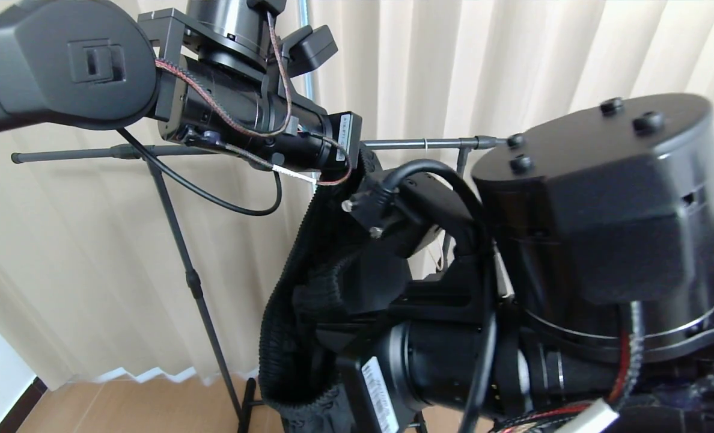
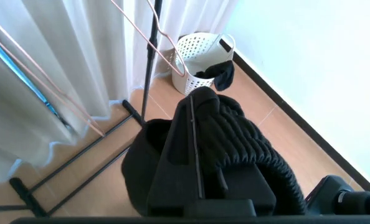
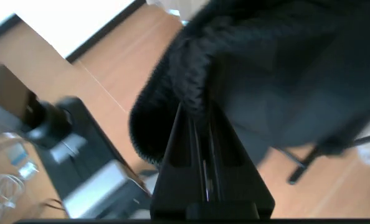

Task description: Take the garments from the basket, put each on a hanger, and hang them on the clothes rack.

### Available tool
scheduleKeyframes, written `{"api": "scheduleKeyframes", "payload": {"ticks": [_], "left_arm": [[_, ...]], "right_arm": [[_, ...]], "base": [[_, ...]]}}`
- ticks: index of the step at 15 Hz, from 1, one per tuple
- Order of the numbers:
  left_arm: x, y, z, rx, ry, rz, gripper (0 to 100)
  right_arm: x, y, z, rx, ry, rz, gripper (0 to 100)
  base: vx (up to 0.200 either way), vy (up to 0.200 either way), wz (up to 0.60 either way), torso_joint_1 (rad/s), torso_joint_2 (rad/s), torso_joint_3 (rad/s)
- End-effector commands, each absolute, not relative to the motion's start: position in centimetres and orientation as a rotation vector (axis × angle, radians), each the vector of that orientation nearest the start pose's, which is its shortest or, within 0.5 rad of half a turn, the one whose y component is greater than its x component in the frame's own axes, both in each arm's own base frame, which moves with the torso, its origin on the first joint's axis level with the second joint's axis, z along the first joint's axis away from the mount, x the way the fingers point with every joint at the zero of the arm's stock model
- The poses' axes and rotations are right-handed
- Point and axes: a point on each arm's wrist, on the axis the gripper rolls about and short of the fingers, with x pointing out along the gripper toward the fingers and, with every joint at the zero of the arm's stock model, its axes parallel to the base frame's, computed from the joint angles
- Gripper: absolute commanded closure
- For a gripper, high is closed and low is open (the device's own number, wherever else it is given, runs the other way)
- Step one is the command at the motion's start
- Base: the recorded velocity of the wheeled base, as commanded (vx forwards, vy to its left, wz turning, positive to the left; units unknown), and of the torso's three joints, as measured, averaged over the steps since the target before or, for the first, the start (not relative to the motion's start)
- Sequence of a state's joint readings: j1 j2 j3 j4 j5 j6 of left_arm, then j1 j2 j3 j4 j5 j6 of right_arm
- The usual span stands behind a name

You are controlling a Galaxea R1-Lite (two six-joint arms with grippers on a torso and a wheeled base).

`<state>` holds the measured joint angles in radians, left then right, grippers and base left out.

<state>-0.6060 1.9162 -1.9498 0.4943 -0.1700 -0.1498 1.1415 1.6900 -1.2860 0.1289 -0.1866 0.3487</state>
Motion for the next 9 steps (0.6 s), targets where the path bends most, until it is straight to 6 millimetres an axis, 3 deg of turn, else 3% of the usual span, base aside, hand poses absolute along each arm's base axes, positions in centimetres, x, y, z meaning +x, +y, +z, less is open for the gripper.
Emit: {"api": "scheduleKeyframes", "payload": {"ticks": [1, 3, 9], "left_arm": [[29.9, -21.3, 31.7, -0.035, 0.519, -0.728, 100], [30.0, -21.3, 31.5, -0.036, 0.525, -0.740, 100], [30.3, -20.3, 31.2, -0.025, 0.562, -0.700, 100]], "right_arm": [[14.1, 31.3, 23.4, -0.006, 0.616, 0.810, 100], [14.0, 31.0, 23.6, 0.010, 0.619, 0.801, 100], [15.4, 25.0, 24.3, 0.002, 0.602, 0.691, 100]], "base": [[0.000, 0.000, 0.00, 0.000, 0.00, 0.000], [0.000, 0.000, 0.00, 0.000, 0.00, 0.000], [0.000, 0.000, 0.00, 0.000, 0.00, 0.000]]}}
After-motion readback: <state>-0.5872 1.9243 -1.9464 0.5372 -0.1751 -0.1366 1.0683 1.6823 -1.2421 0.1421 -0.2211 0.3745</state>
